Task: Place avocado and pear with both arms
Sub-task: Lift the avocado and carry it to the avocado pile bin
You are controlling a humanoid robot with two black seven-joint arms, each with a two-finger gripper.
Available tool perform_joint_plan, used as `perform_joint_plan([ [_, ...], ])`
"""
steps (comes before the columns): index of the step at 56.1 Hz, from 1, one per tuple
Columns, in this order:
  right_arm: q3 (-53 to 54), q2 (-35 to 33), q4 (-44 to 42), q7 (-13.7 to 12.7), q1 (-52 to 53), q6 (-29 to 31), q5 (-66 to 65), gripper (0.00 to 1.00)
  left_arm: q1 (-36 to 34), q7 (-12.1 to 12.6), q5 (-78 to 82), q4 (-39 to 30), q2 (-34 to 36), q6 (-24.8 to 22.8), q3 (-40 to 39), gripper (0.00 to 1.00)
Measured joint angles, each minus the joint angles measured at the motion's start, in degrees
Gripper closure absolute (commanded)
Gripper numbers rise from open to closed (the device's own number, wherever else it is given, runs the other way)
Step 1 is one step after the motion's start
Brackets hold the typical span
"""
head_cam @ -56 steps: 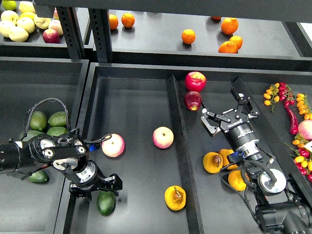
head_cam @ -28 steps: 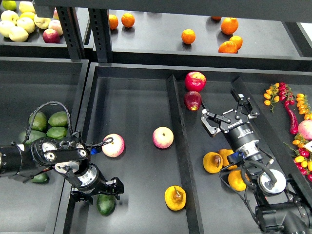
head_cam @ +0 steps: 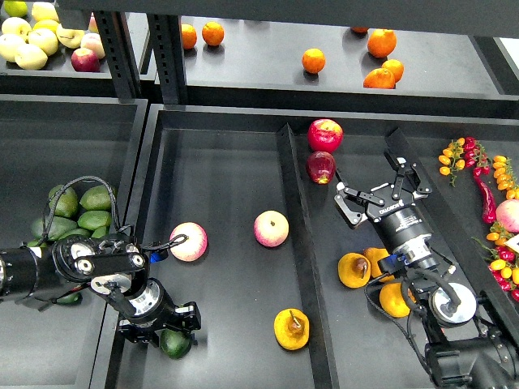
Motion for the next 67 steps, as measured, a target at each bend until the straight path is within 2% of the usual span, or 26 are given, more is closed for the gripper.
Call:
perform_joint_plan([
  [27,0.0,0.0,-0.15,-0.07,-0.16,1.05,0.0,0.0,0.2,0.0,4.17,0.79,0.59,0.0,-5.13,0.64],
  [41,0.0,0.0,-0.15,-0.08,-0.18,1.08,0.0,0.0,-1.87,0.0,3.75,-1.13,1.8,0.0,-11.88,0.68],
  [50,0.0,0.0,-0.21,-0.14,-0.17,1.08,0.05,0.0,-5.3,0.0,3.33,-4.88,6.62,-0.01,-15.77,0.68],
  [67,-0.07,0.0,-0.24,-0.17,-0.18,1.08,0.17,0.0,-9.24,0.0,0.54,-8.19,23.49,0.0,-16.86,0.66],
])
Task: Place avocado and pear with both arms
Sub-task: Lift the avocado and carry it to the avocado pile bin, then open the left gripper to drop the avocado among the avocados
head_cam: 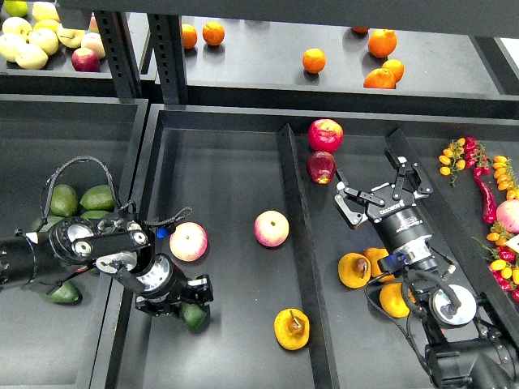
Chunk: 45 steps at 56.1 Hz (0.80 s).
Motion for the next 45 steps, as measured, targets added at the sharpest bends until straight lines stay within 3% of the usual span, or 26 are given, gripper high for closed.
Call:
perform_joint_plan([
  [16,0.08,0.0,0.27,0.08,0.08,0.0,0.01,0.0,1.73,0.0,-3.89,2.72,9.86,0.0,1.5,0.65],
  [30,0.18,0.0,0.88,0.14,0.0,0.0,0.0,0.0,7.85,-0.01,-4.07,9.27,10.92,0.01,0.94,0.64],
  [45,0.17,0.0,1.05,0.18,-0.24,0.0,-0.08,0.0,11.49,-0.01,-4.11,11.17,10.2,0.0,-1.07,0.62],
])
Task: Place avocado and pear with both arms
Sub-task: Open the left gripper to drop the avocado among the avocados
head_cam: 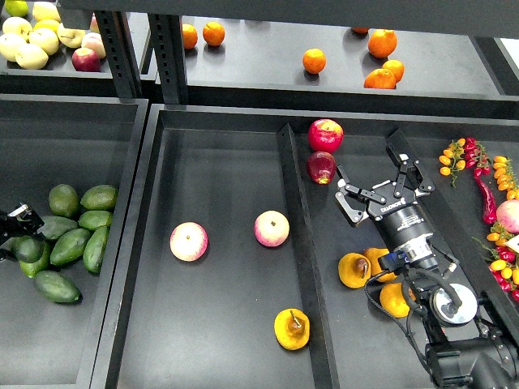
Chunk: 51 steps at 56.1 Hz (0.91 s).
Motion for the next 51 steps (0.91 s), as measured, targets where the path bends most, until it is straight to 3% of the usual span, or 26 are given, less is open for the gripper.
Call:
perform_joint_plan([
  [21,-0.01,0.0,0.16,0.0,-0.09,-0.06,-0.04,0.0,4.38,0.0,0.08,4.01,-3.81,0.01,-3.94,0.57],
  [51,0.28,0.0,0.09,0.0,-0.08,-0.03,-0.17,0.0,6.24,0.0,0.16,7.06,-7.12,0.01,-5.72,0.26],
])
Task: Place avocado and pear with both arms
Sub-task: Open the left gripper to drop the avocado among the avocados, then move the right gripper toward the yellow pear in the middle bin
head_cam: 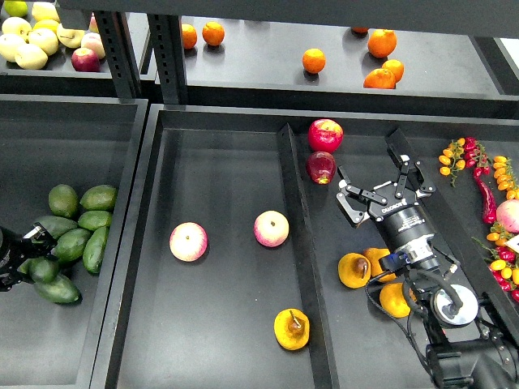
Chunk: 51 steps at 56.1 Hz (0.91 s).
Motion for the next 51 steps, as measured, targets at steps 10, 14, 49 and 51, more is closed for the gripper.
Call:
perform_joint_plan([
  [10,-0.09,0.0,-0.09,0.0,0.04,0.02,-0.12,0.0,1.05,0.01,0.01,0.85,-0.35,0.0,-1.41,0.14],
  [14,-0.11,0.0,-0.16,0.0,0.04,0.03,-0.16,0.0,1.4,0.01,0.01,0.96,-0.47,-0.01,-1.99,0.06],
  [49,-10.54,-12.74,-2.39,-3.38,6.1,-0.07,0.39,0.0,1.63,0.01,-0.41,3.83,-2.24,0.0,-2.51,0.0],
  [51,-12.25,-14.58,-3.19,-3.7,7.81,-0.07,0.63,0.0,1.62,0.01,-0.41,3.86,-2.39,-0.01,-2.51,0.0],
])
